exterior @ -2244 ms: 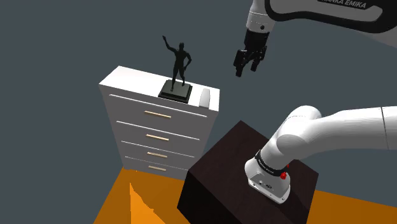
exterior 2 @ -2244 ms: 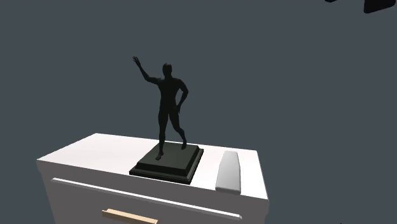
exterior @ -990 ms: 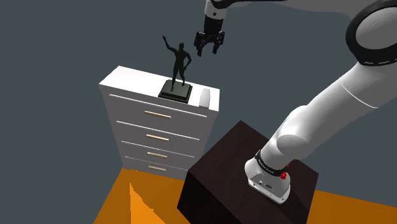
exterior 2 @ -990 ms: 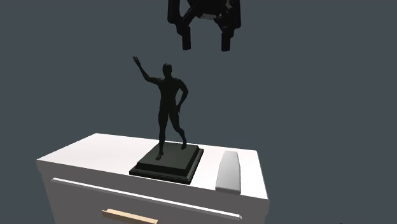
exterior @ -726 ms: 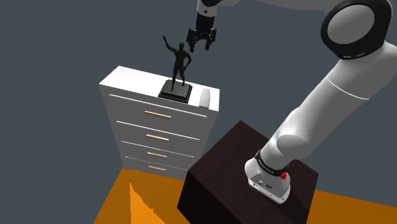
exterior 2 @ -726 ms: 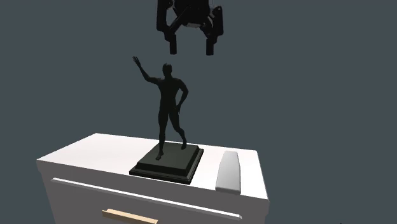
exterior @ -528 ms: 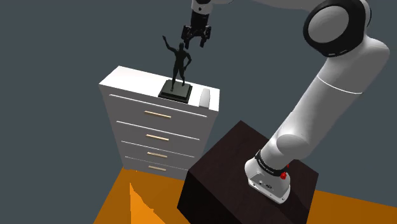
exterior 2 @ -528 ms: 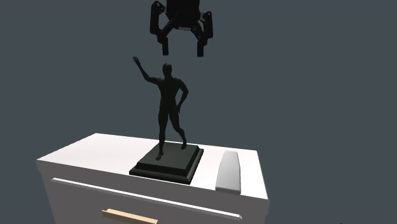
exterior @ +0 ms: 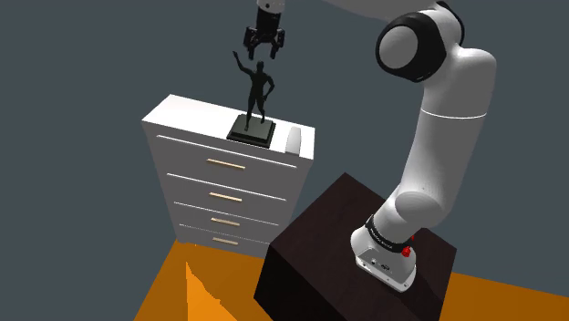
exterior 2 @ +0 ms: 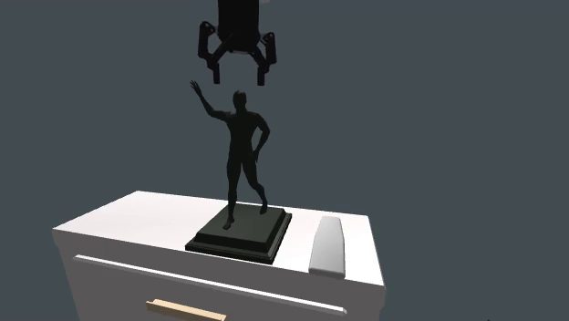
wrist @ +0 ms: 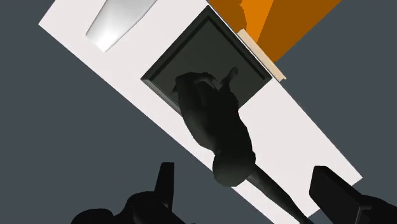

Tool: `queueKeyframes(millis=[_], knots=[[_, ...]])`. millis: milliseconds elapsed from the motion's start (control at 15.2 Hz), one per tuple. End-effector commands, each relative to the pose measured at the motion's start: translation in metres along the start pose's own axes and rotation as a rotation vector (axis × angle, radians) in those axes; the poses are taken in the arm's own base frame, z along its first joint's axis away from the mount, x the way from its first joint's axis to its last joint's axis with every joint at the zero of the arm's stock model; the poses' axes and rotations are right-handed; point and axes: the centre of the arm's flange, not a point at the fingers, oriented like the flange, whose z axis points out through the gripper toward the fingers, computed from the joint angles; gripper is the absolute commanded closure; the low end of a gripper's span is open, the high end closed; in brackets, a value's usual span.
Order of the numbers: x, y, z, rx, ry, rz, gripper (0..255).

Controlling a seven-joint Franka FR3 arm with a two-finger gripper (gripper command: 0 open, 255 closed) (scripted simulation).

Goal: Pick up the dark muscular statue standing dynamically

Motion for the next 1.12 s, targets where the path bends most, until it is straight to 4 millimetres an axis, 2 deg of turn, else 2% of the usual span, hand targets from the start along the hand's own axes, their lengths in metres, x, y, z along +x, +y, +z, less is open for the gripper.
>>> queueKeyframes(millis=[0, 330, 462, 528, 1056], knots=[[0.004, 0.000, 0.008, 0.001, 0.003, 0.000, 0], [0.002, 0.001, 0.034, 0.001, 0.003, 0.000, 0], [0.002, 0.001, 0.037, 0.001, 0.003, 0.000, 0], [0.002, 0.001, 0.037, 0.001, 0.003, 0.000, 255], [0.003, 0.001, 0.037, 0.001, 0.003, 0.000, 255]])
